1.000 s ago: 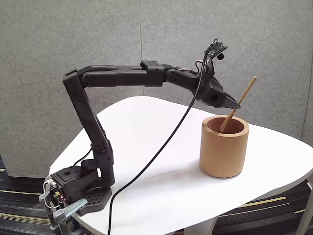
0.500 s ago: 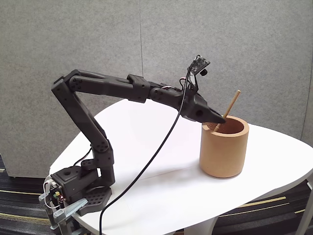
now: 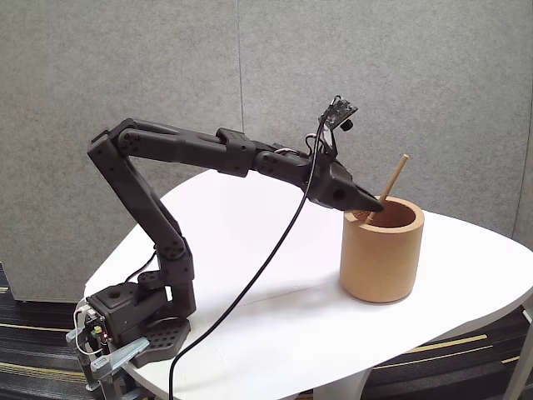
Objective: Grab the pen and put it in the pen holder.
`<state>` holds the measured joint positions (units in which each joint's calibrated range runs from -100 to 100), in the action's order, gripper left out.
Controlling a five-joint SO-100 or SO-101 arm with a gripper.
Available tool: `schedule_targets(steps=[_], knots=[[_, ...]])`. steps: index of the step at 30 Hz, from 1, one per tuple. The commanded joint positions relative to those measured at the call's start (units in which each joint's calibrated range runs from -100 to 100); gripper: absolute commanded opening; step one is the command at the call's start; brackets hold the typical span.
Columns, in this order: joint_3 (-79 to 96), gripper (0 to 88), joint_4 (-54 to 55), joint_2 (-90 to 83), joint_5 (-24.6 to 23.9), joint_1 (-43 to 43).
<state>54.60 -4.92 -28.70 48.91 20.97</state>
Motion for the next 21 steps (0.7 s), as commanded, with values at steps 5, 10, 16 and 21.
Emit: schedule_targets(steps=[5,10,16,21], knots=[[-1.4,13.4,1.0,-1.6,0.1,0.6],[-1.4,17.7,1.0,-1.6,0.2,0.6],[-1.4,17.7,1.0,-1.7,0.2,0.6],[-1.9,17.5,0.6,-2.2,0.2,0.3]])
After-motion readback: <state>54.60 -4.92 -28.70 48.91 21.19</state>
